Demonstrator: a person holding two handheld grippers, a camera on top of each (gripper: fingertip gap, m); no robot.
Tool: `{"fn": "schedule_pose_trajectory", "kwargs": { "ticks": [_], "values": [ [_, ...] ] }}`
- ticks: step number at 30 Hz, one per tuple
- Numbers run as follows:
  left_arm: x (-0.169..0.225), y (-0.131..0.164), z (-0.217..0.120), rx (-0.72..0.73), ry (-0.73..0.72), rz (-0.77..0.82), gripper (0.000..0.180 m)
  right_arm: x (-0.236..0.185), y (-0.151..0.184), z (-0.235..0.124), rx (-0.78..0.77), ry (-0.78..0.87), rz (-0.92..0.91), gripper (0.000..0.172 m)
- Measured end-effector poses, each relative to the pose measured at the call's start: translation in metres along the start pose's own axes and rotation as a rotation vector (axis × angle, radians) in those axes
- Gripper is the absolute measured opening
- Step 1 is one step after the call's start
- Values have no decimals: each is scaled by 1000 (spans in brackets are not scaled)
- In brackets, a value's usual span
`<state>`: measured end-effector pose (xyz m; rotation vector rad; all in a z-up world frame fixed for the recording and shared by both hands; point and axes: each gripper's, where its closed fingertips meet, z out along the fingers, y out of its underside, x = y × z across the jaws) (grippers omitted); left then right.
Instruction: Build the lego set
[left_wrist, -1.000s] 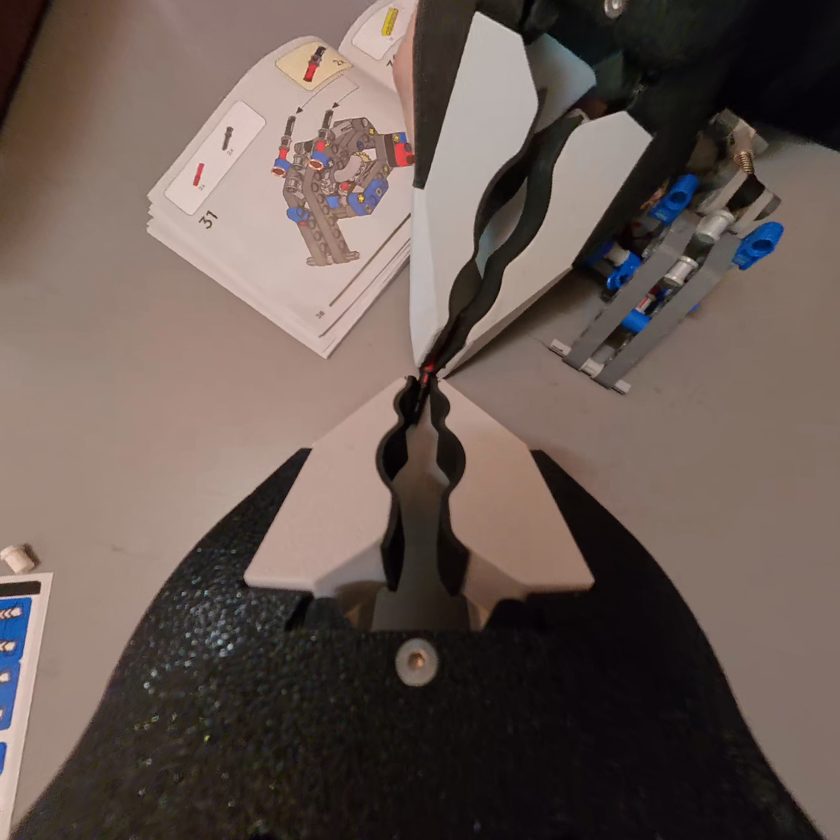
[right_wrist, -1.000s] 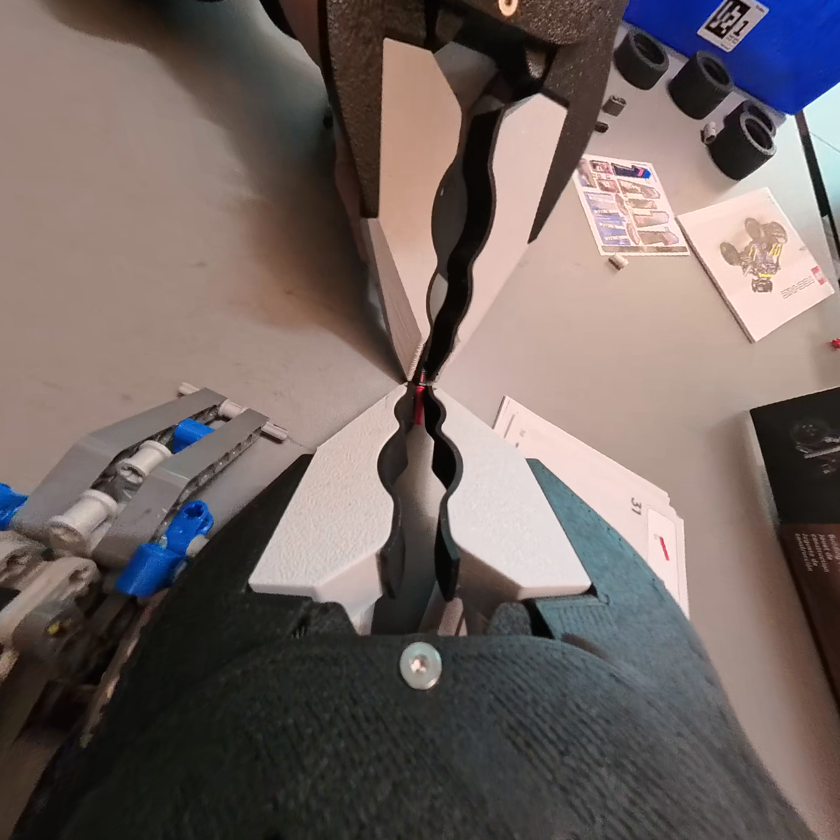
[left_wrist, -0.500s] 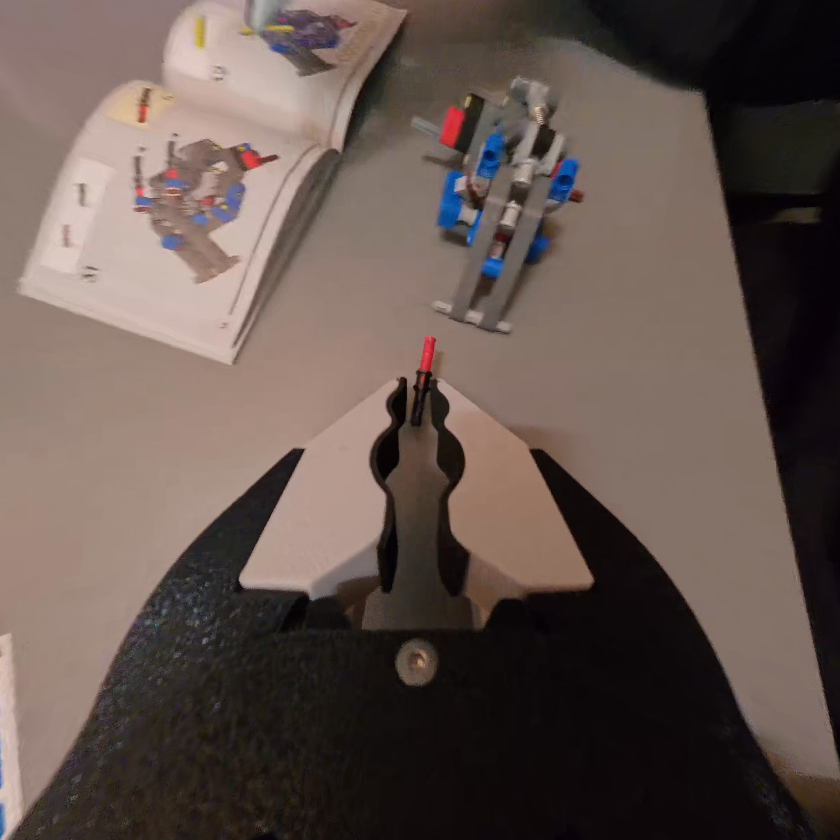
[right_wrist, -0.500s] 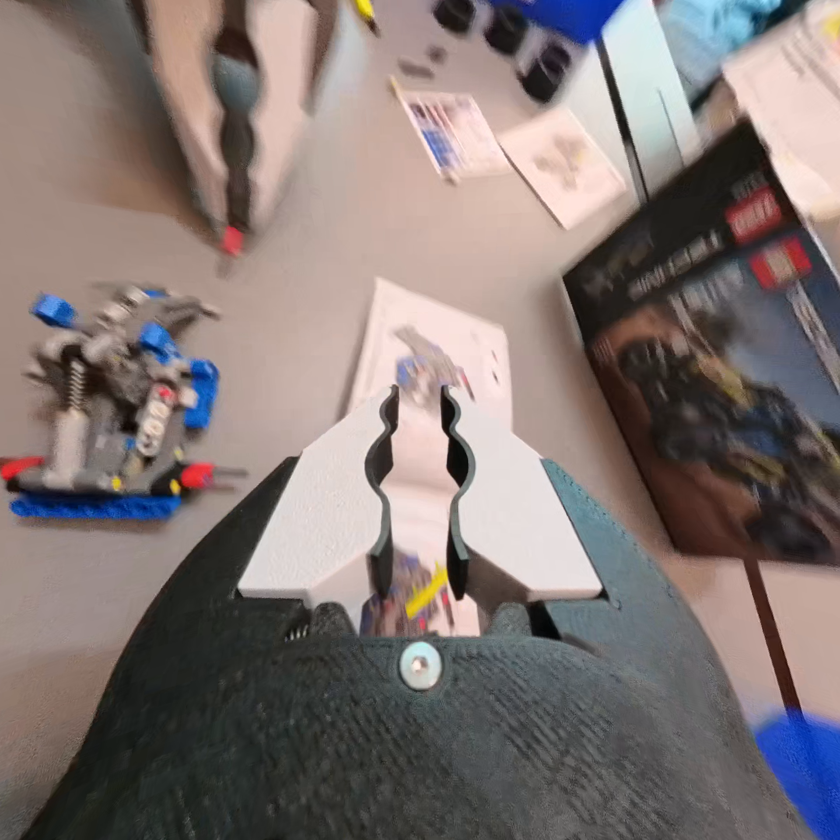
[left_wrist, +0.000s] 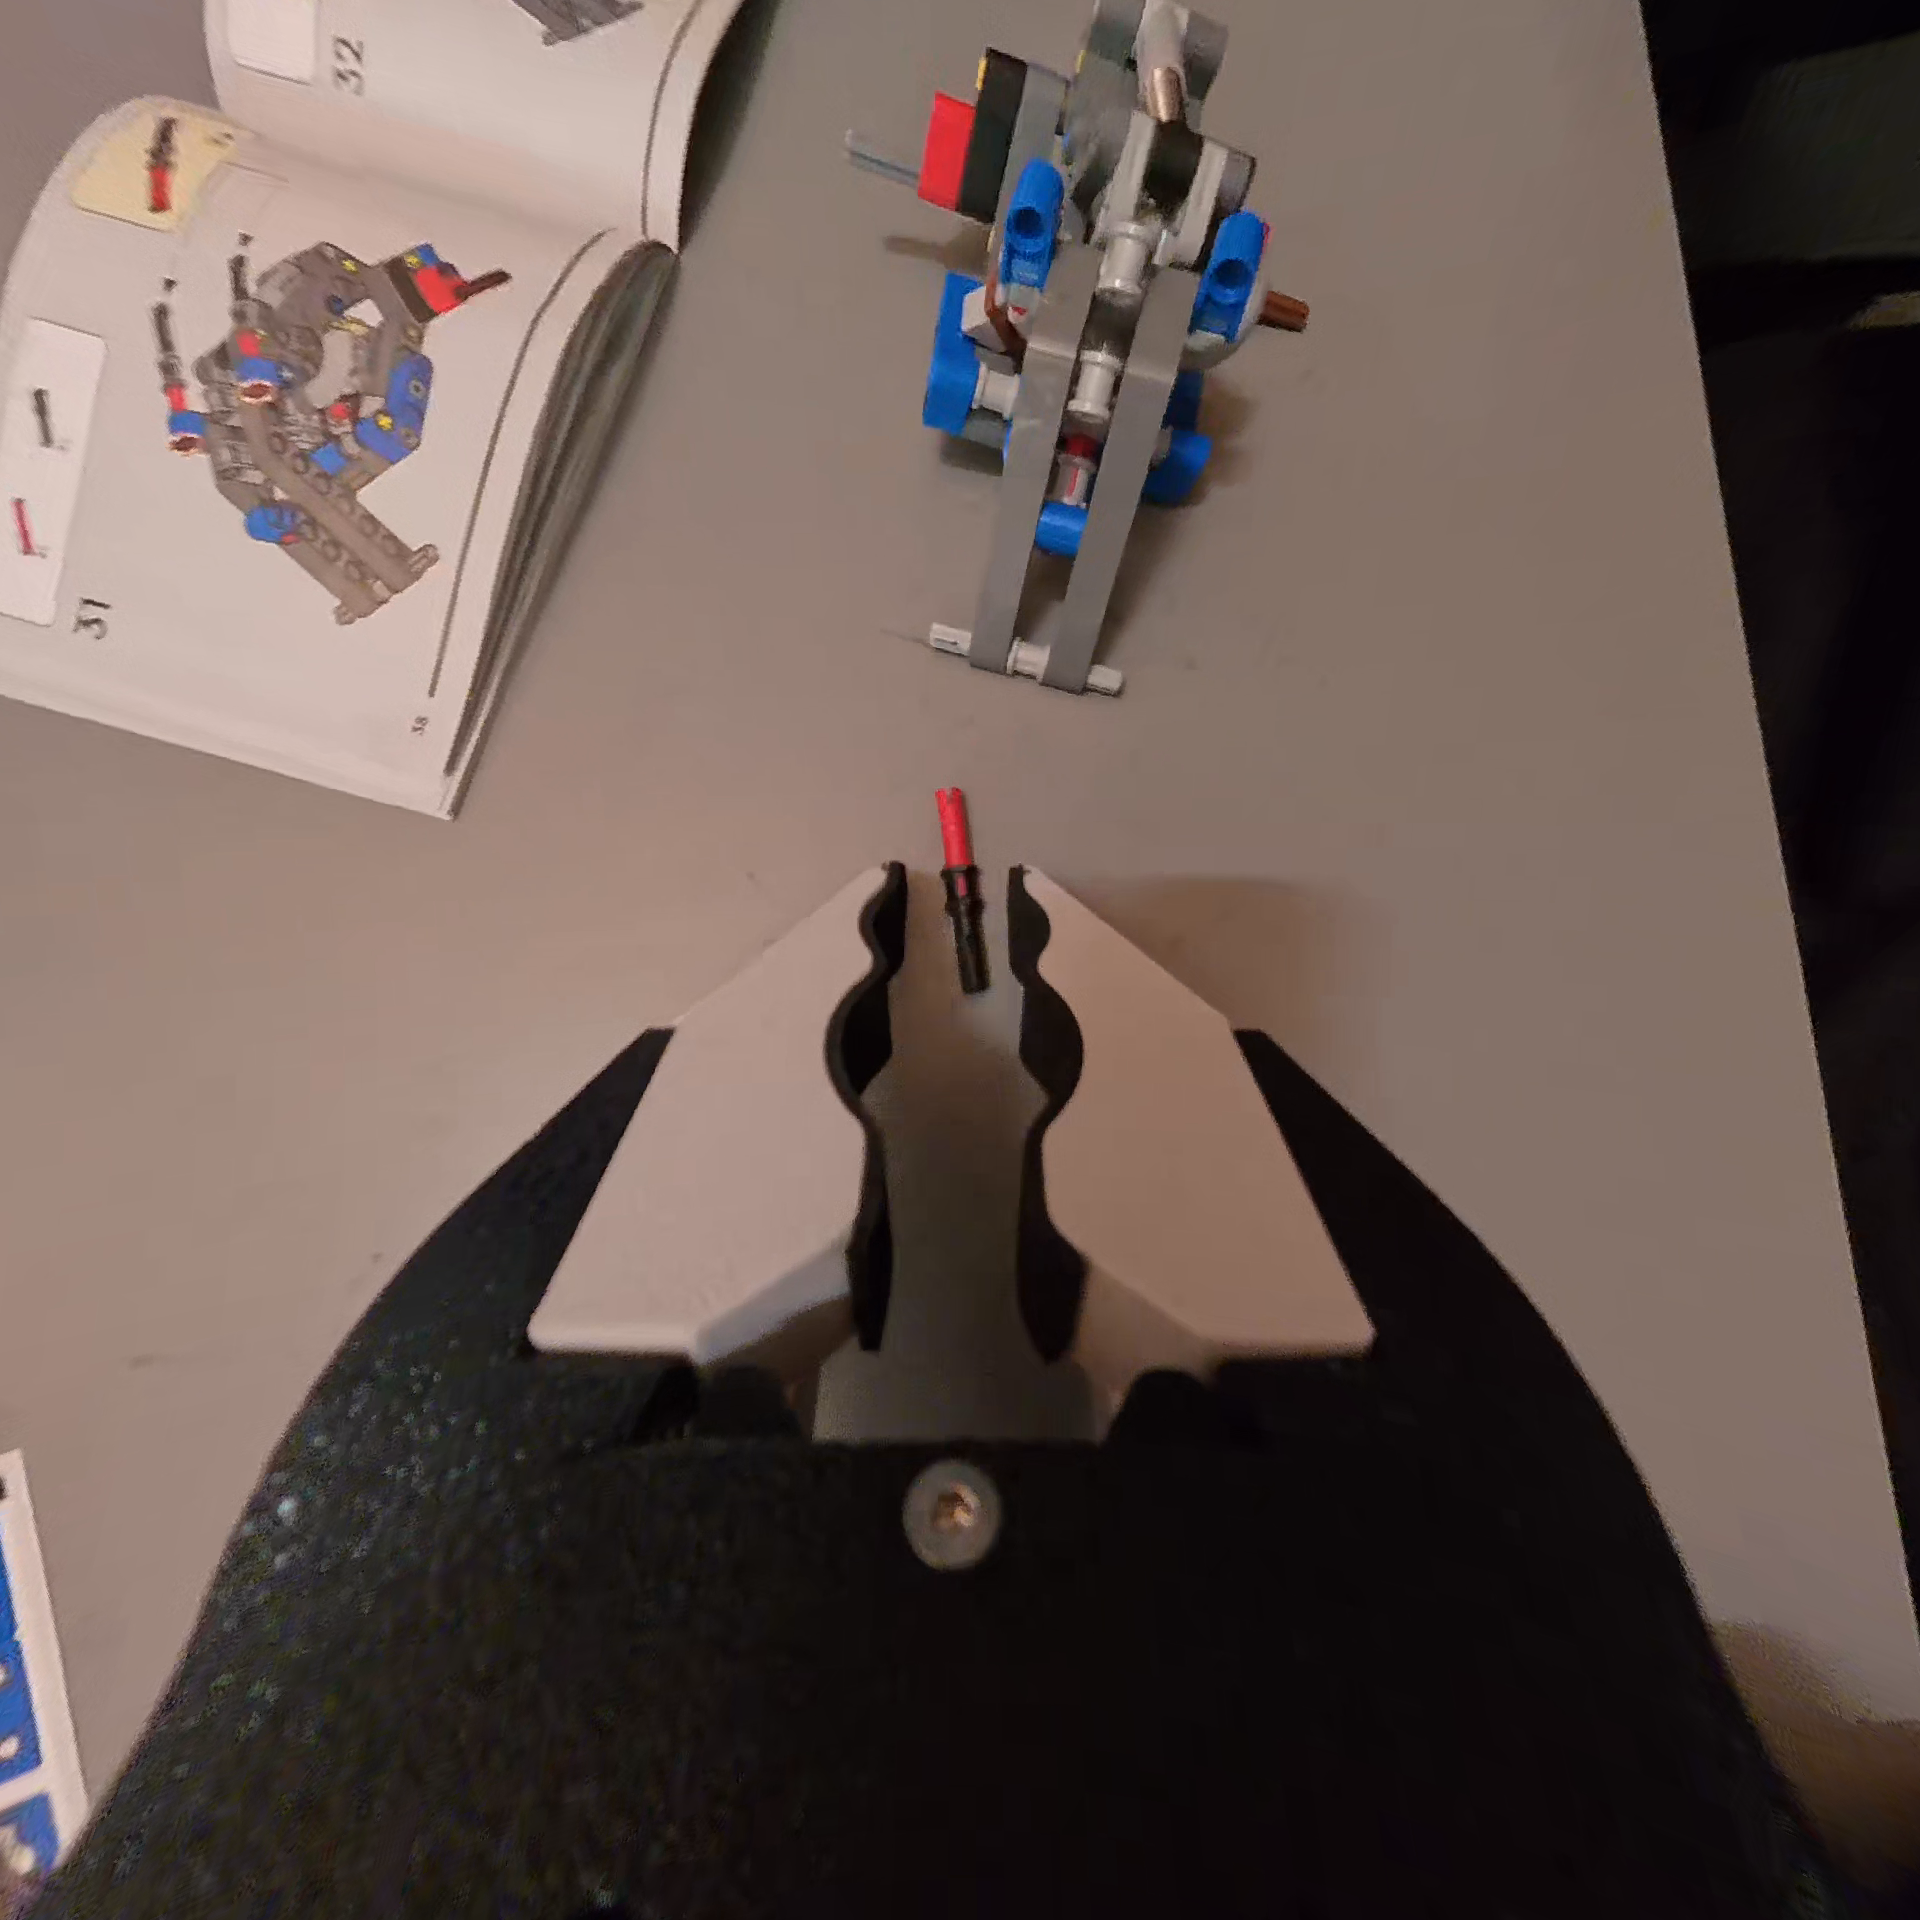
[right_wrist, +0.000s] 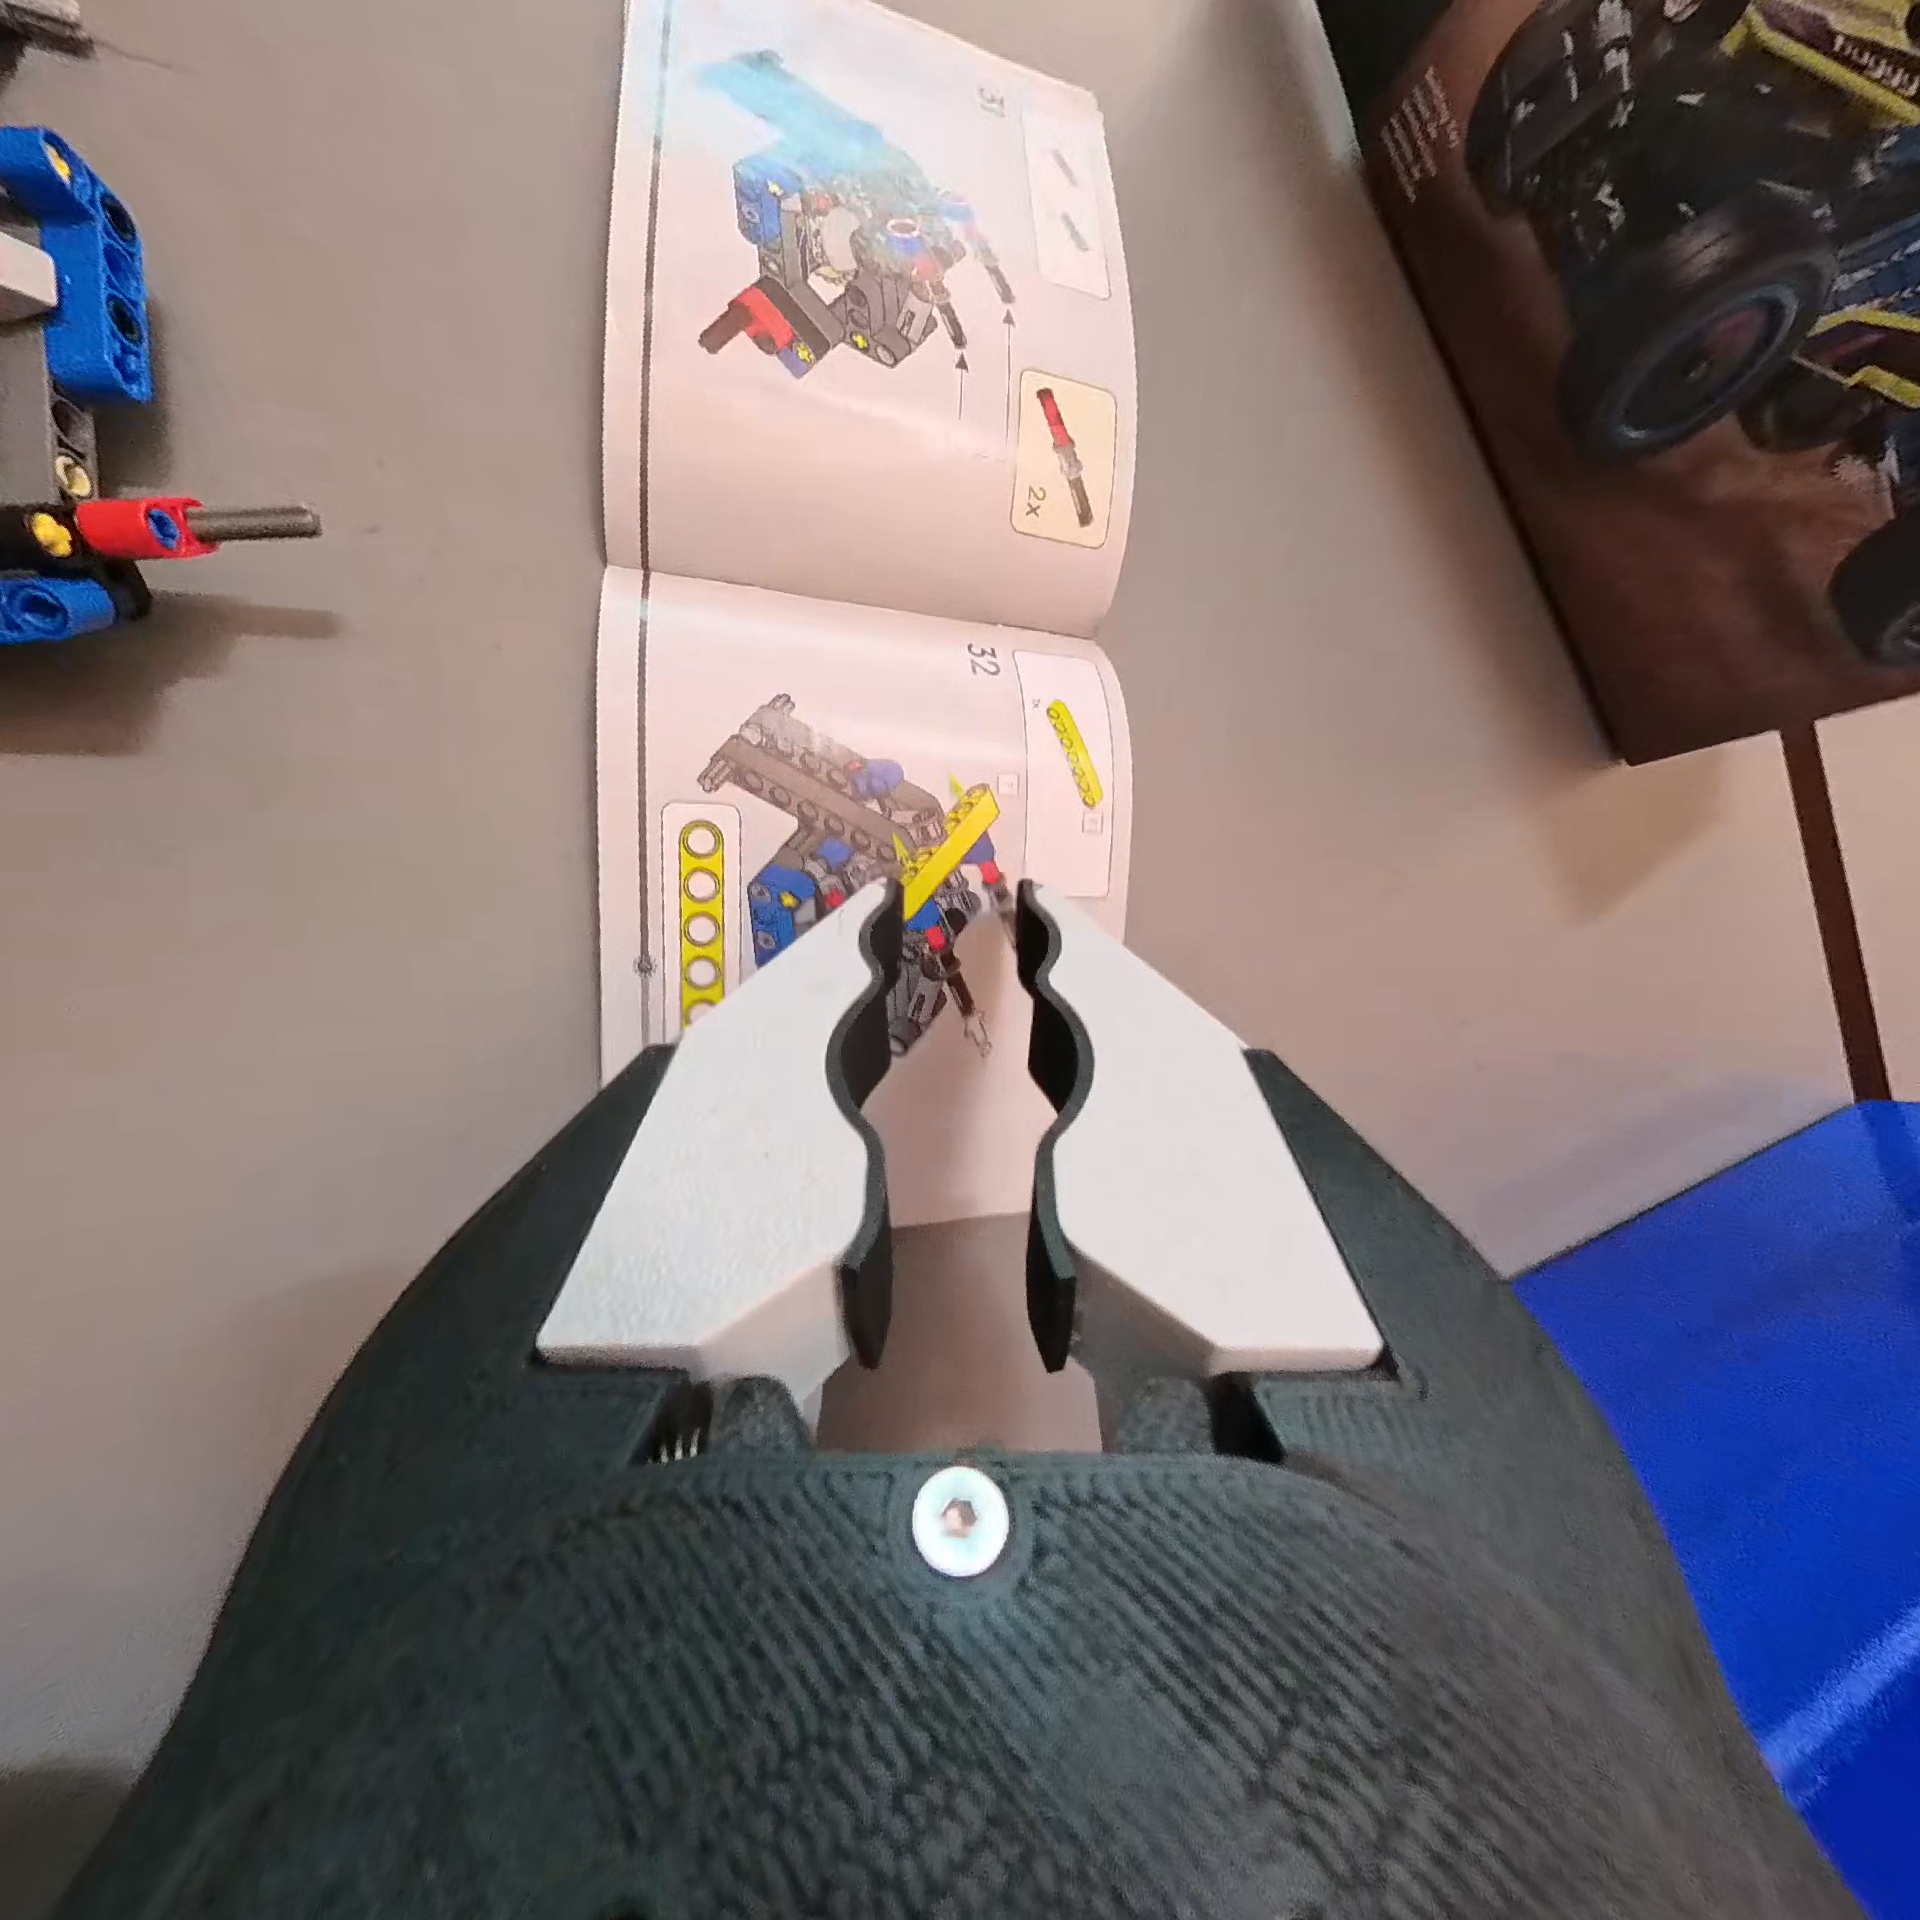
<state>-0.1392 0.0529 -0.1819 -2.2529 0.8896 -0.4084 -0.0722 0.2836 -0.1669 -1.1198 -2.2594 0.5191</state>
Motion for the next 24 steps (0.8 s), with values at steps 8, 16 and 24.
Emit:
{"fn": "schedule_pose_trajectory", "kwargs": {
  "ticks": [8,16,24],
  "values": [
    [0,12,-7,-23,-91,-48,18,19,-12,-25,104,106,27,15],
    [-3,11,-6,7,-165,-63,1,27,-36,-42,249,158,22,20],
    [11,-13,-27,96,-213,29,1,-32,-86,-62,472,16,40,36]
  ]
}}
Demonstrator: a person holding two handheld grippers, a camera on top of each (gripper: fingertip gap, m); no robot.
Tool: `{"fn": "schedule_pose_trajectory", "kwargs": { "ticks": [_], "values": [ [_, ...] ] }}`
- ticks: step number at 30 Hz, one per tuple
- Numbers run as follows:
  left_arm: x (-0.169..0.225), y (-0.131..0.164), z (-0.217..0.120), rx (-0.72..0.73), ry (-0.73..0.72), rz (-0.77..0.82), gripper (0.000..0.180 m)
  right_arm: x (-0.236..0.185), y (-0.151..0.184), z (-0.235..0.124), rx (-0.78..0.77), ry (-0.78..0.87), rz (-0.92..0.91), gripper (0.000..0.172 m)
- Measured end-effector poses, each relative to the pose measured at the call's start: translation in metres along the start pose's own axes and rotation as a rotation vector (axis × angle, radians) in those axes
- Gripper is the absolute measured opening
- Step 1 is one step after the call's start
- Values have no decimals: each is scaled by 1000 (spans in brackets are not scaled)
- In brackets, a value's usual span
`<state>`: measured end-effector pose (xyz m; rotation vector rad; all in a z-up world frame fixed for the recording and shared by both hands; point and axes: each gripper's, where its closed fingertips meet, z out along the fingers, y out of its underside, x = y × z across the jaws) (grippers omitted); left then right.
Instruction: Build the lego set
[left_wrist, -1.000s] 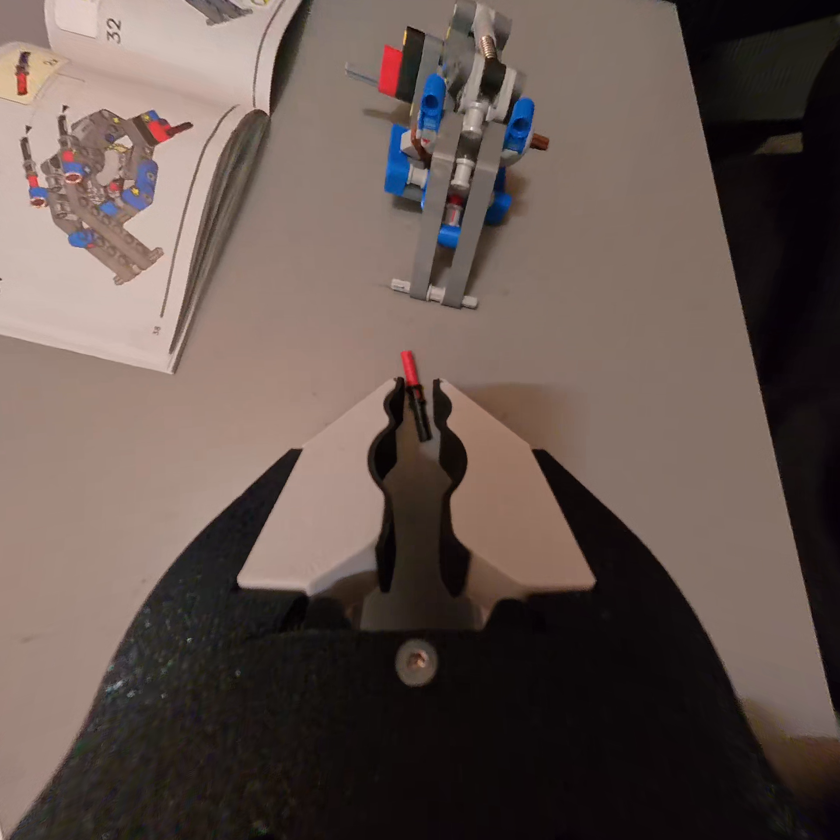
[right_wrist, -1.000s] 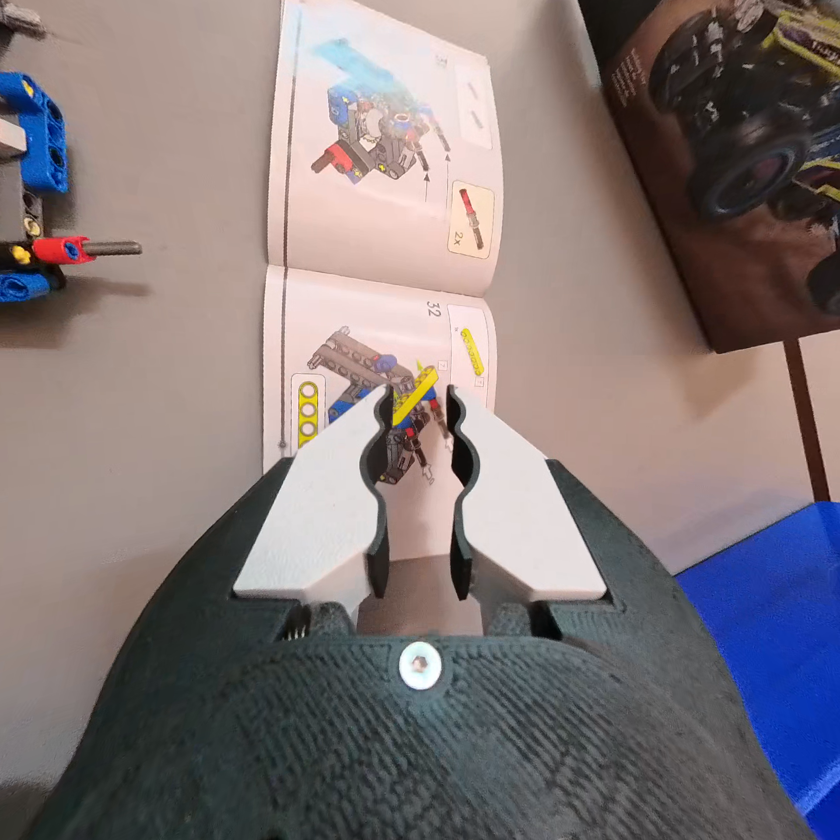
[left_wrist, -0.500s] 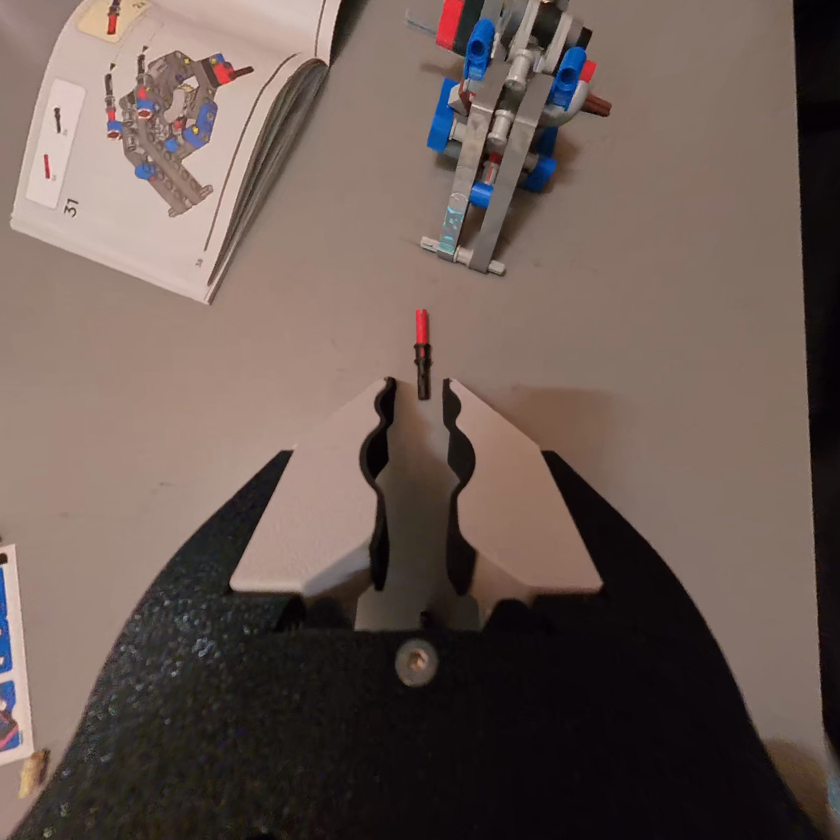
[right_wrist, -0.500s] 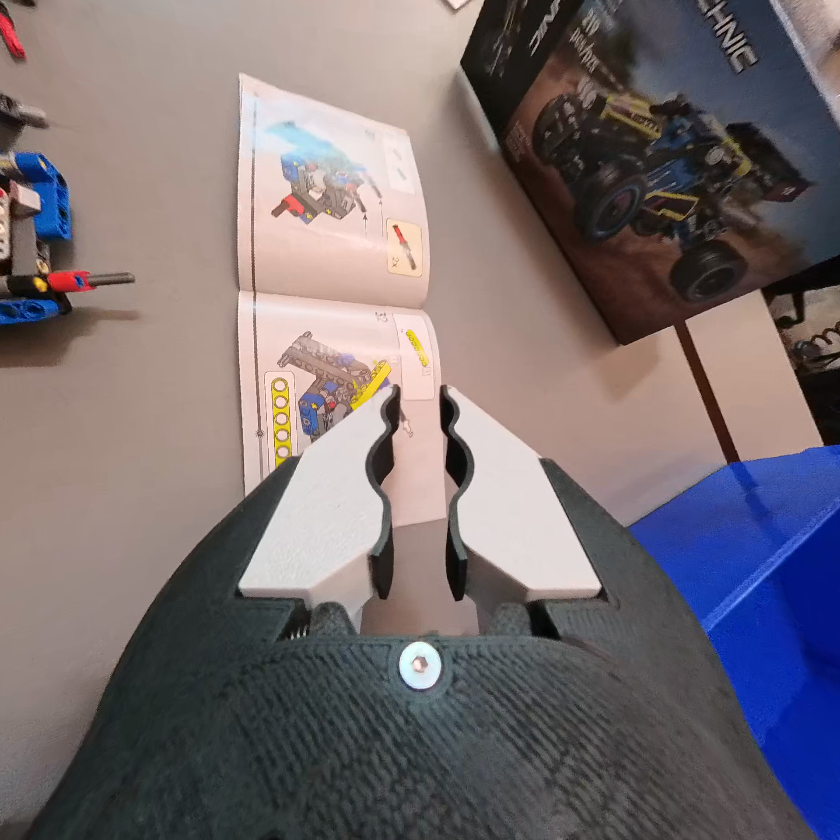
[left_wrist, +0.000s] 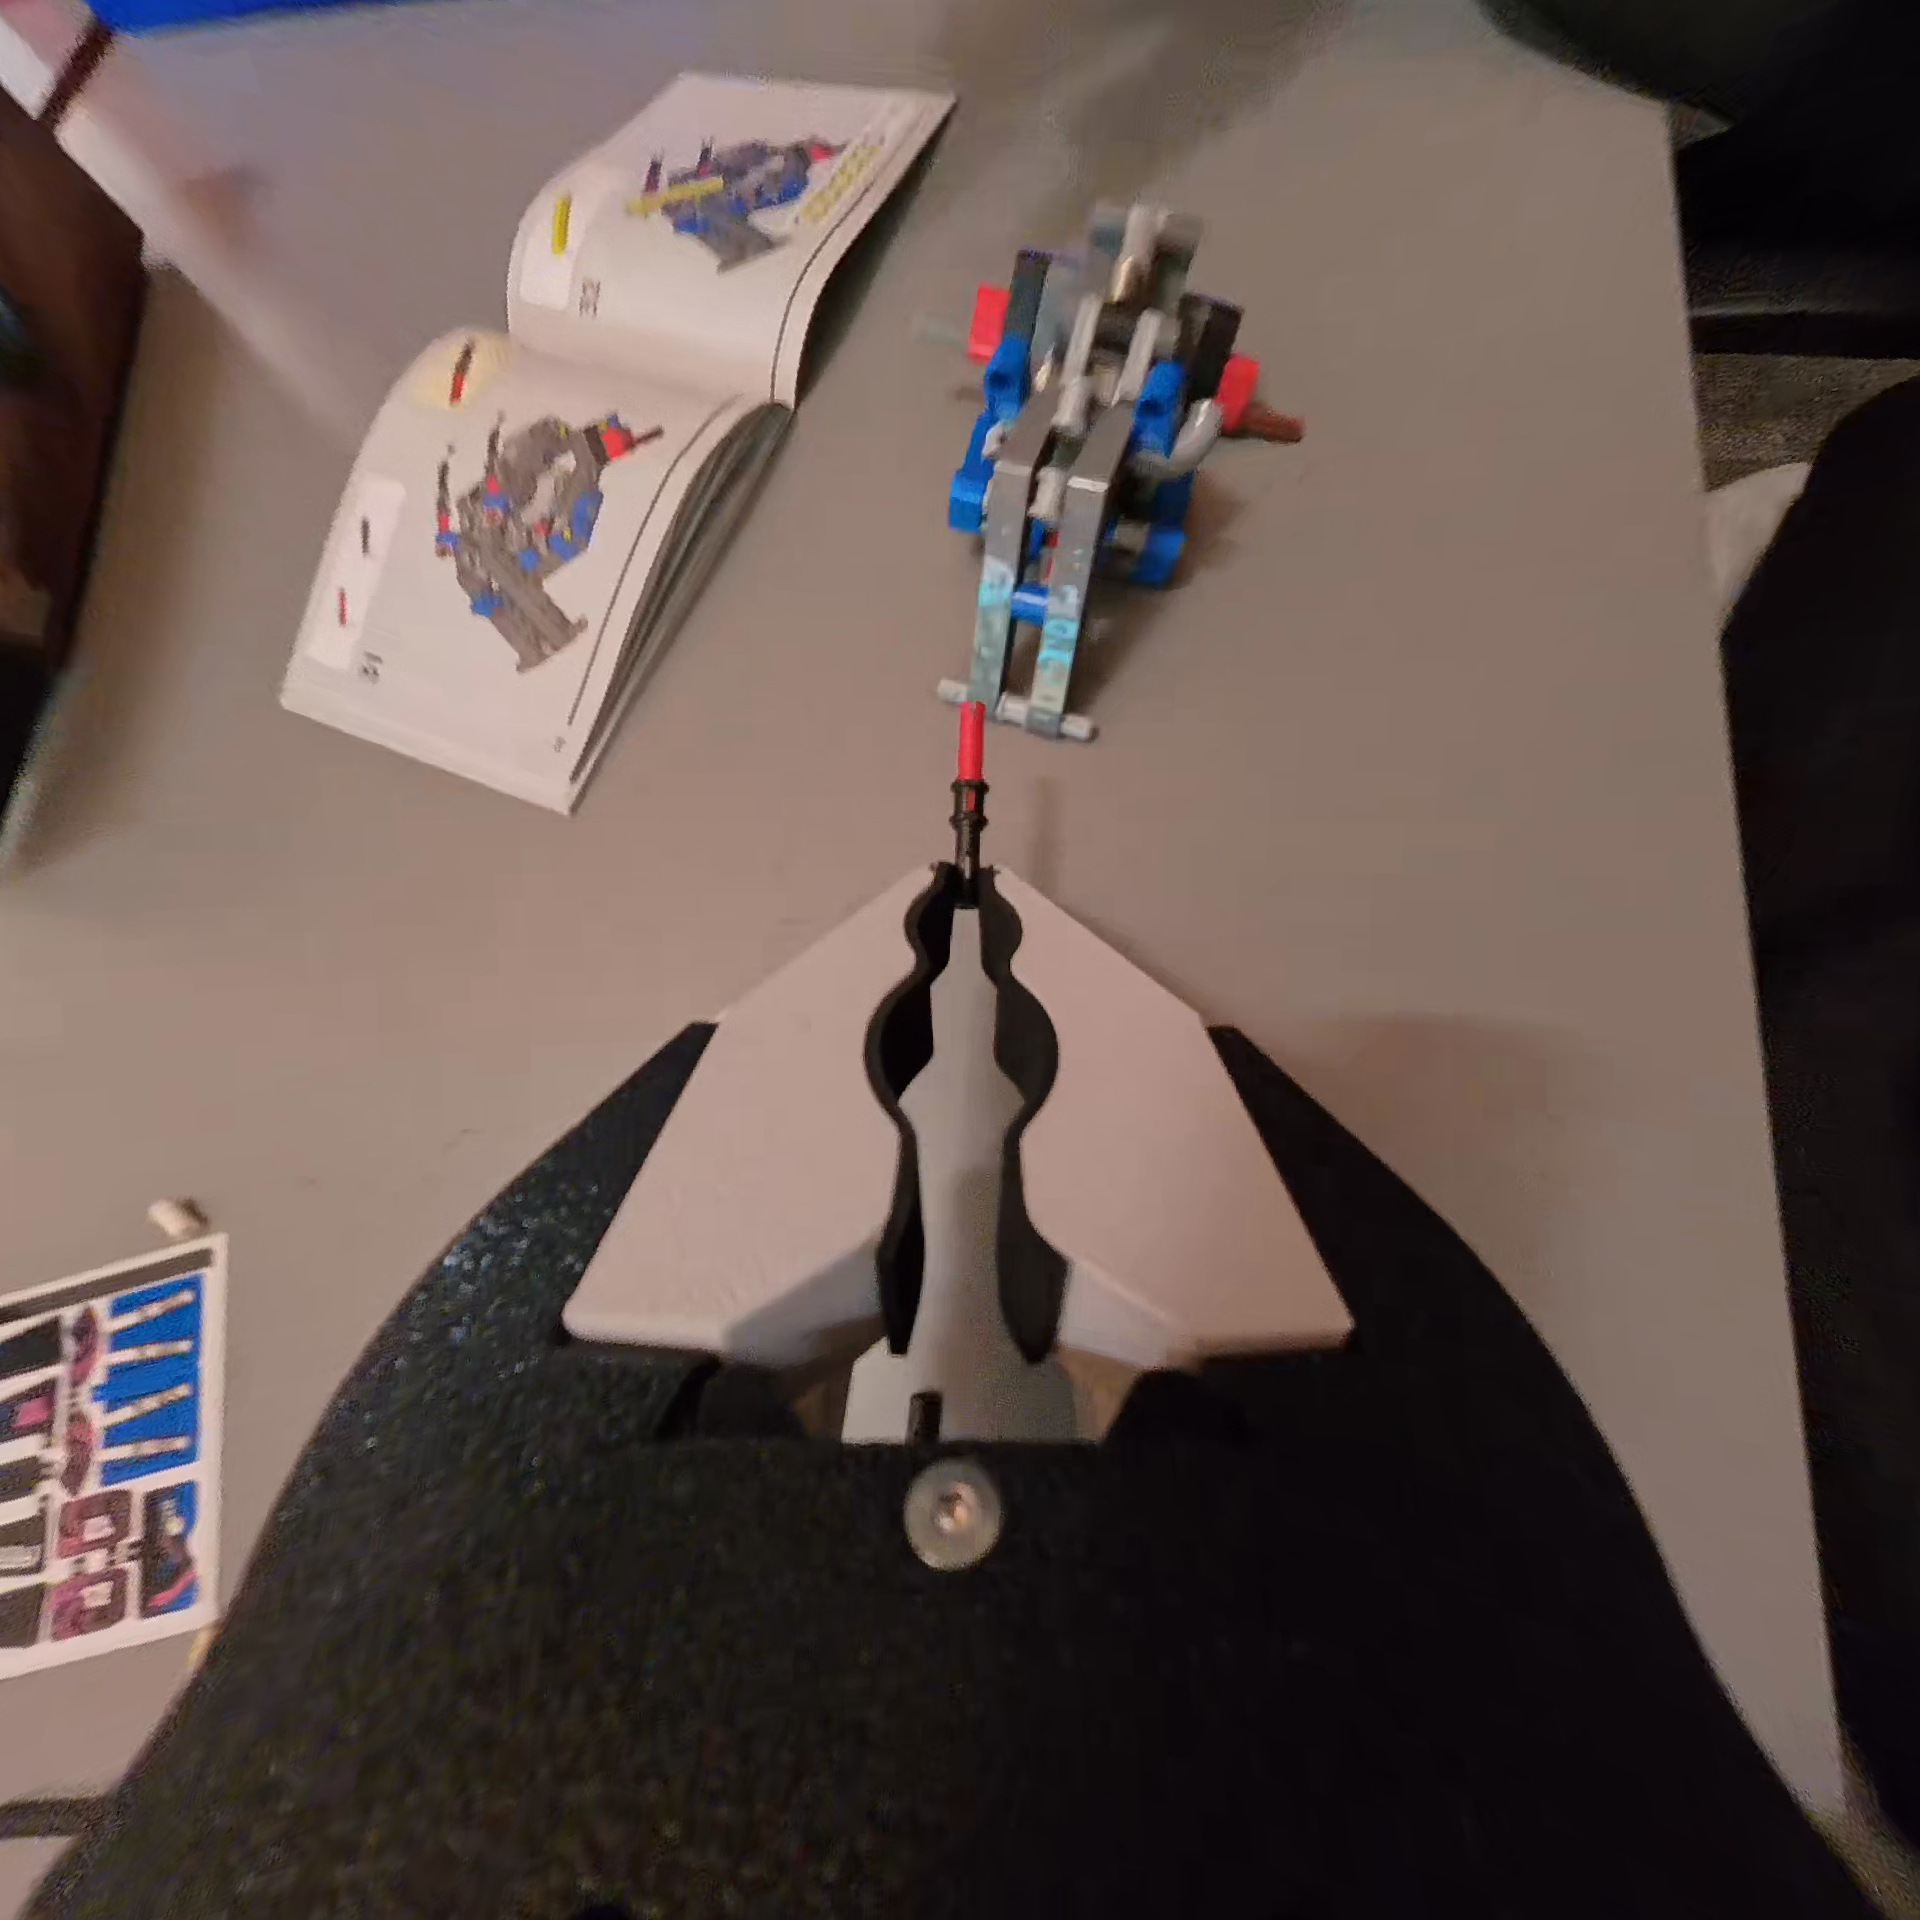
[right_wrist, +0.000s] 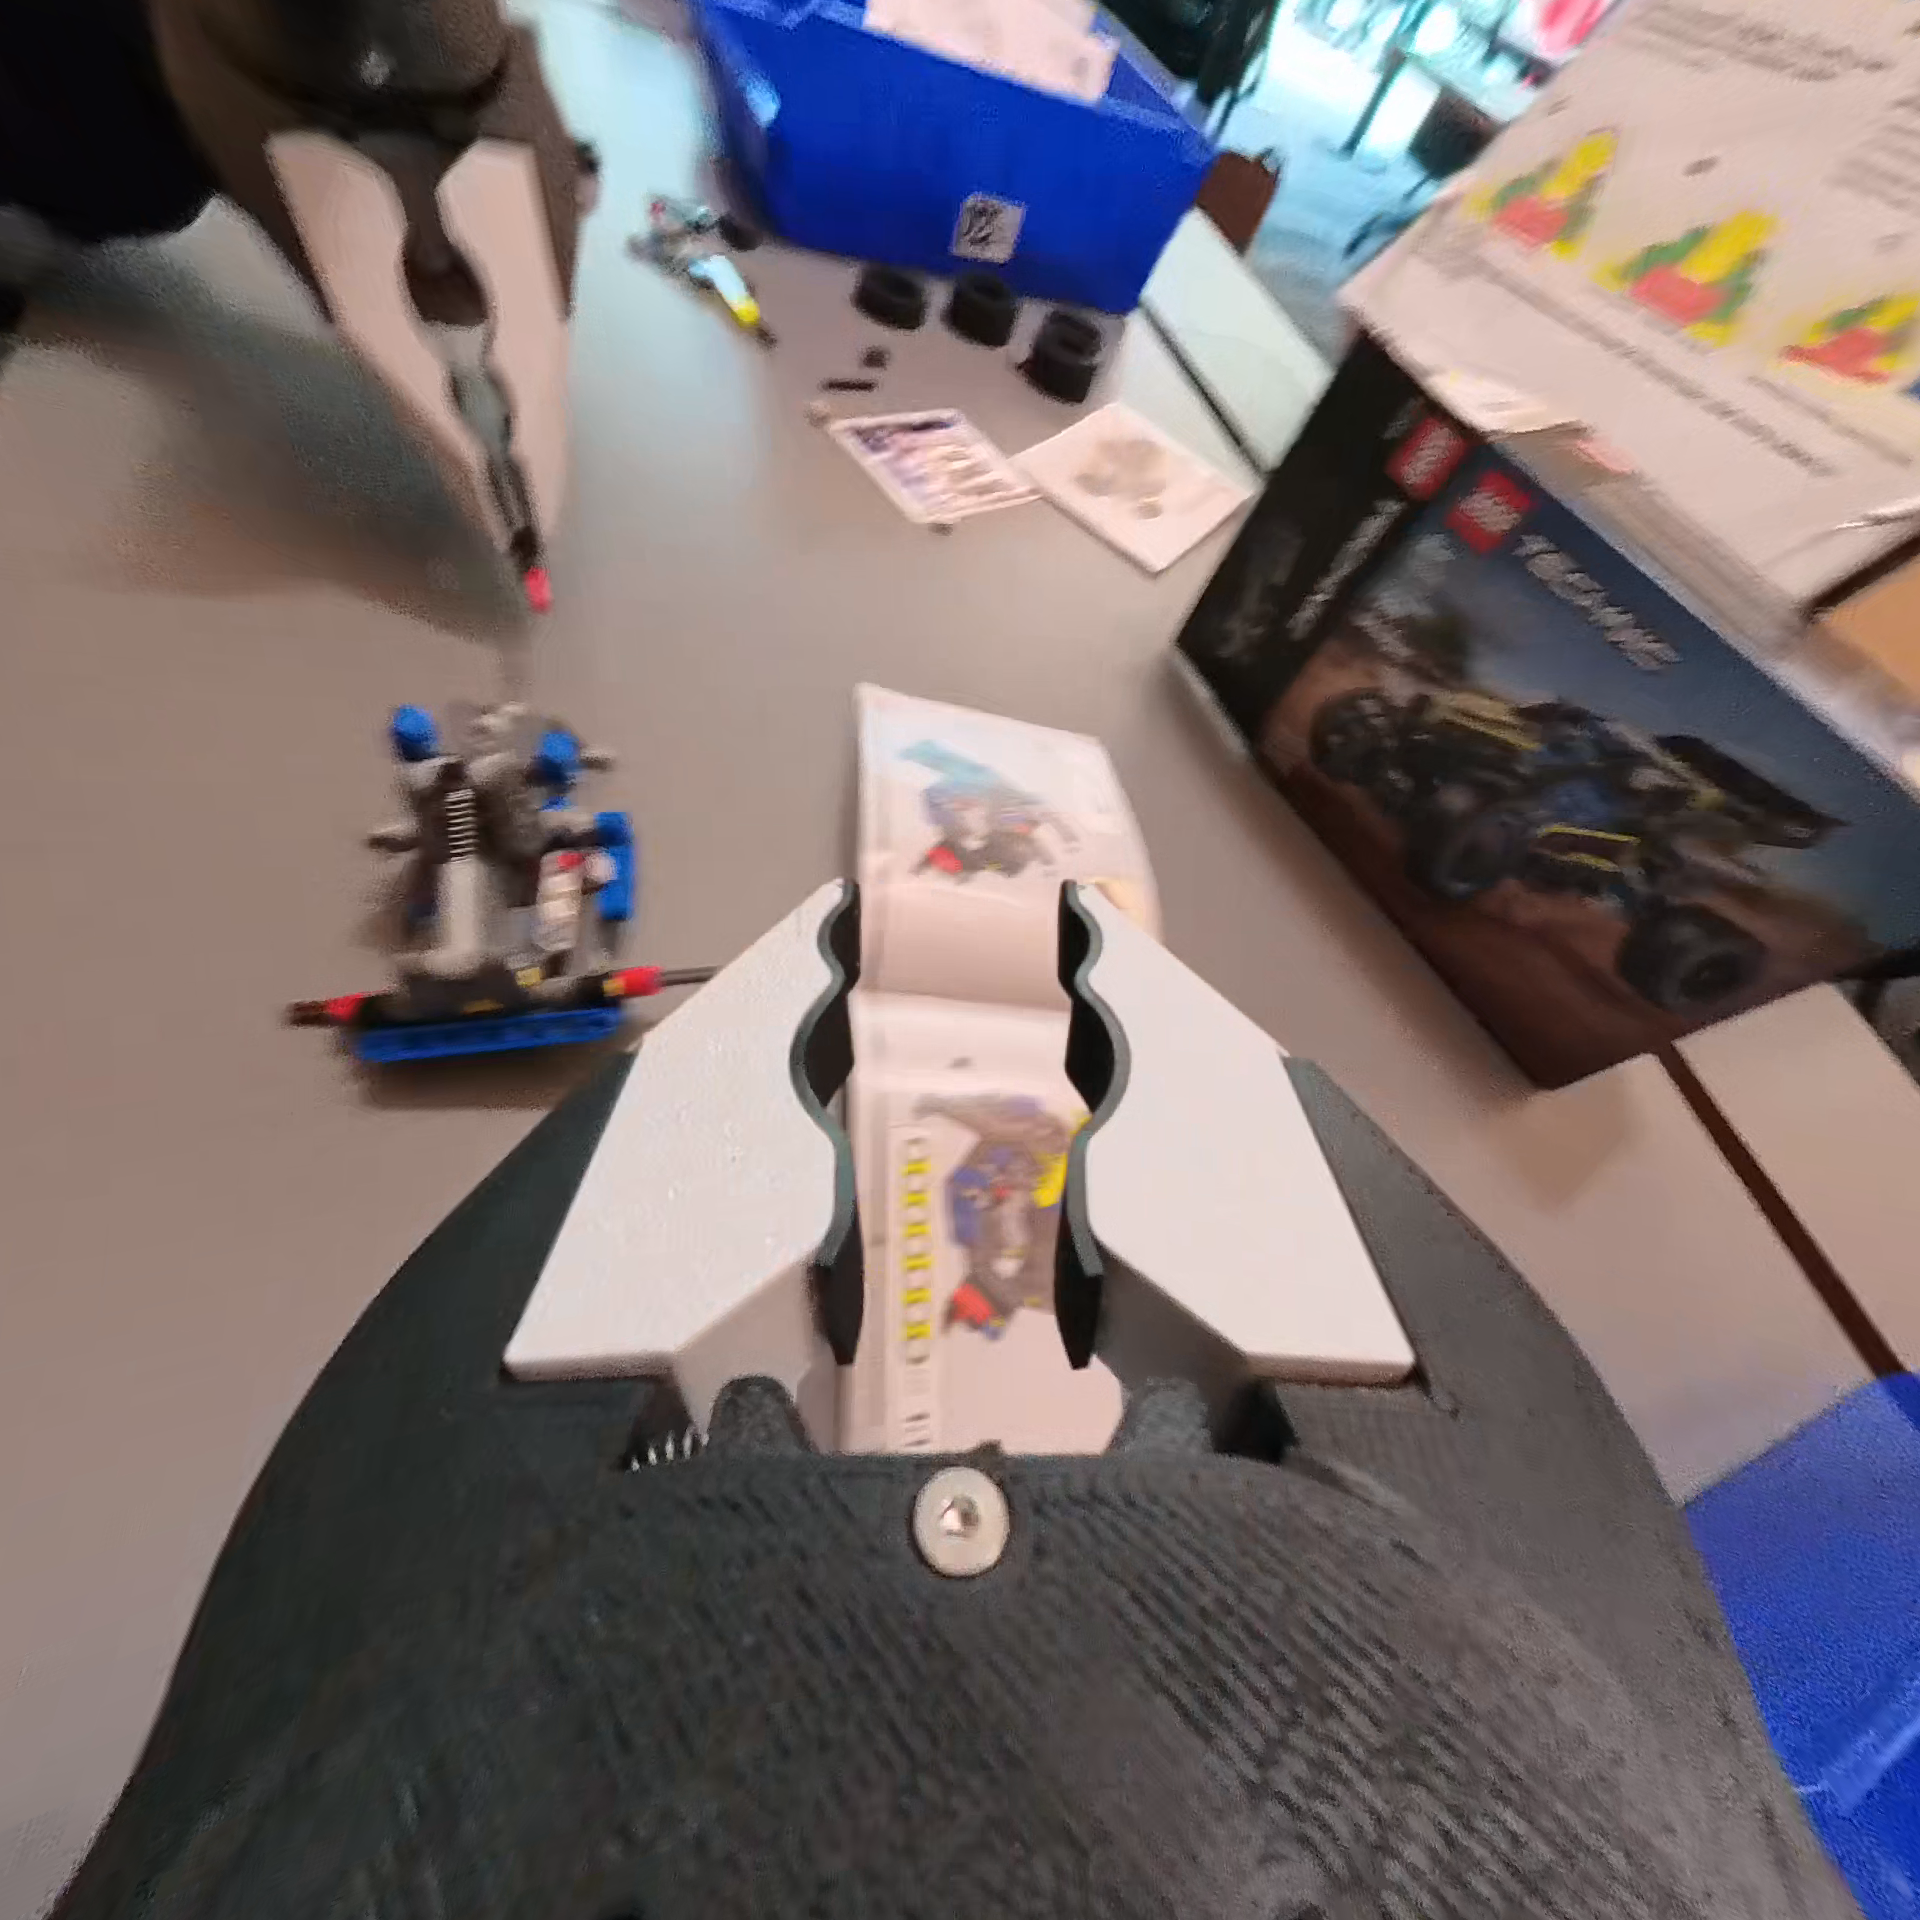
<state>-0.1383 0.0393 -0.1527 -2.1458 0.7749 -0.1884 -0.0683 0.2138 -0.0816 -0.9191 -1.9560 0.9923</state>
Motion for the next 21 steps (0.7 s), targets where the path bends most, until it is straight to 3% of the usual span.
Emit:
{"fn": "schedule_pose_trajectory", "kwargs": {
  "ticks": [6,11,15,17,21],
  "values": [
    [37,-42,-3,110,48,113,1,-101,-45,-8,-4,-10,-115,21],
    [84,-73,21,136,141,271,2,-174,-44,16,-61,-38,-148,21],
    [103,-81,38,116,164,358,1,-194,-35,25,-94,-43,-143,16],
    [105,-81,44,102,143,401,2,-191,-32,22,-120,8,-167,1],
    [110,-85,45,126,140,428,1,-195,-27,17,-121,9,-156,0]
  ]
}}
